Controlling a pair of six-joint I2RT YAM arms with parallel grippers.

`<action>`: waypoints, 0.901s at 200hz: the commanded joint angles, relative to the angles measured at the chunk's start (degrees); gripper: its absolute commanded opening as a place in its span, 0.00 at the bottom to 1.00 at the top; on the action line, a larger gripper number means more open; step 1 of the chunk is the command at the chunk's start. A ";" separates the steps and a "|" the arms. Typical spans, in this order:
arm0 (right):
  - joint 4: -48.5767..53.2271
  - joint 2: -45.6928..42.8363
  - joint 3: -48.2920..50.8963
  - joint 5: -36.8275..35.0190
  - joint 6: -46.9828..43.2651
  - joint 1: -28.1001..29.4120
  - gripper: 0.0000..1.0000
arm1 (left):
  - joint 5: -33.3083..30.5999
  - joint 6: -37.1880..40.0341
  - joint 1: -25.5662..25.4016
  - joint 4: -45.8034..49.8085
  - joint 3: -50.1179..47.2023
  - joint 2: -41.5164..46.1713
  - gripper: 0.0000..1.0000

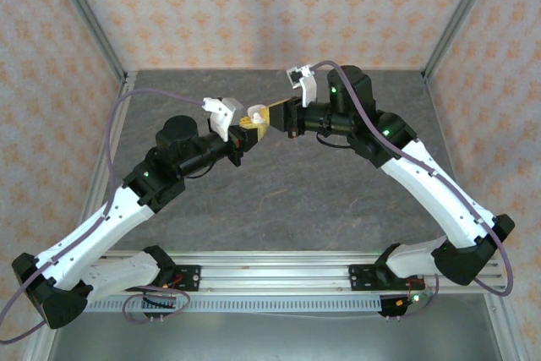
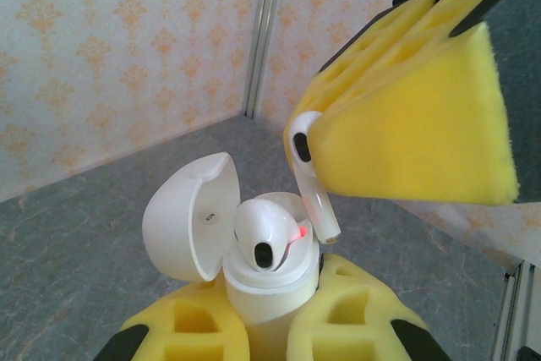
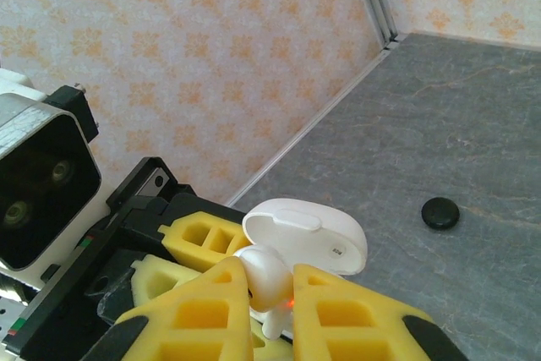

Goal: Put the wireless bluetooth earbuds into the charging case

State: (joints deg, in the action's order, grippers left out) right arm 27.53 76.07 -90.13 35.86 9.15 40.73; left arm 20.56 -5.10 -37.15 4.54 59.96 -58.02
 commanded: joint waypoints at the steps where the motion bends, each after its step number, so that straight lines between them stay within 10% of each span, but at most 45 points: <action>1: -2.17 0.15 -2.33 -1.81 -1.72 0.27 0.15 | -0.06 -0.02 -0.29 -0.72 1.28 0.54 0.00; 180: -2.33 -1.63 3.44 2.11 -5.47 0.32 0.15 | -0.14 -0.08 -0.30 -0.88 2.00 0.10 0.00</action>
State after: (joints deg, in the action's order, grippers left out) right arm 24.45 76.09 -87.96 36.34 6.04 40.73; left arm 20.58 -5.08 -37.15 6.20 59.96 -58.04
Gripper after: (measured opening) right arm 0.154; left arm 0.100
